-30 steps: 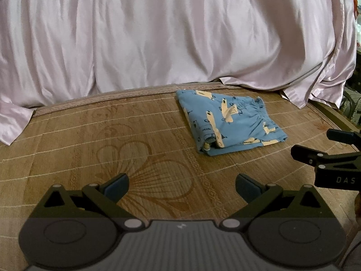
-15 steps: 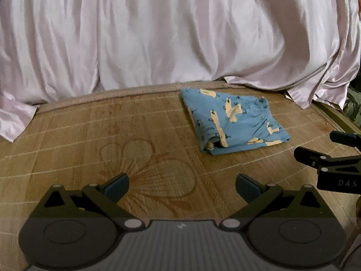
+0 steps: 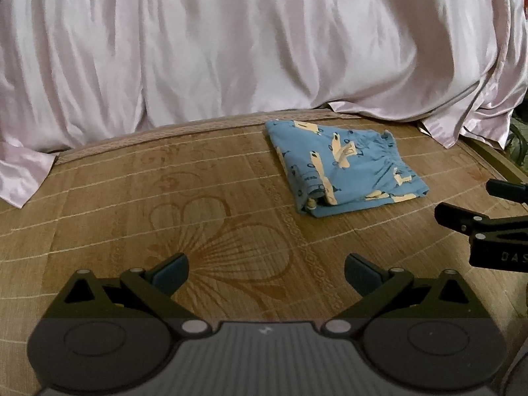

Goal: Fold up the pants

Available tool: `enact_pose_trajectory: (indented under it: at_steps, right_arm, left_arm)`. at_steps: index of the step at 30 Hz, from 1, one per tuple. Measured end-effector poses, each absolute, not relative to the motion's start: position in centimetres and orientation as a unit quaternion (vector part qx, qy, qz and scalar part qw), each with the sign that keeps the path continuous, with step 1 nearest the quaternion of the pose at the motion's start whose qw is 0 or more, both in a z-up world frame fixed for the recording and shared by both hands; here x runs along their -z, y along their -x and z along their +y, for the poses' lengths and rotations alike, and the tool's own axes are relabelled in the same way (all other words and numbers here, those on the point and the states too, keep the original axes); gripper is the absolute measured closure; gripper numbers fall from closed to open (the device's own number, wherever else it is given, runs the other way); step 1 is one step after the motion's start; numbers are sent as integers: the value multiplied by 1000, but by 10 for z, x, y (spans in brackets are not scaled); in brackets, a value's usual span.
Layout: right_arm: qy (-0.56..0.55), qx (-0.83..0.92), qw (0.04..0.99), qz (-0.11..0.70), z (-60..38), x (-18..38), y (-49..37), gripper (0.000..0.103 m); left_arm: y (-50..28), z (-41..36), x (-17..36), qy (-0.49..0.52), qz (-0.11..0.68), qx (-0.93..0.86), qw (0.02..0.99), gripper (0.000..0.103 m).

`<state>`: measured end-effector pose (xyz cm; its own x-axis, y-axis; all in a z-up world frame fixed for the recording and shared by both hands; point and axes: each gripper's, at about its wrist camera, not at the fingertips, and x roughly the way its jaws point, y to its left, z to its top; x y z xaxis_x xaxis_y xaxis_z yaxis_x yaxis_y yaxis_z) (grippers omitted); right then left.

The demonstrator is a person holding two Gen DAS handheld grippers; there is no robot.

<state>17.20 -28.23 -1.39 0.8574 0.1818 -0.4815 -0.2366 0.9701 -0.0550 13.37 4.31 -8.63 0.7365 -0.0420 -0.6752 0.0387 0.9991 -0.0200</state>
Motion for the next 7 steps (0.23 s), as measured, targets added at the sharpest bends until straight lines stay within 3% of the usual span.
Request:
enact_pose_trajectory:
  at_steps: [7]
  right_arm:
    - [57,-109,962,244,-282,14,-173,1]
  left_arm:
    - [-132,40,85,-5,353,27,935,0]
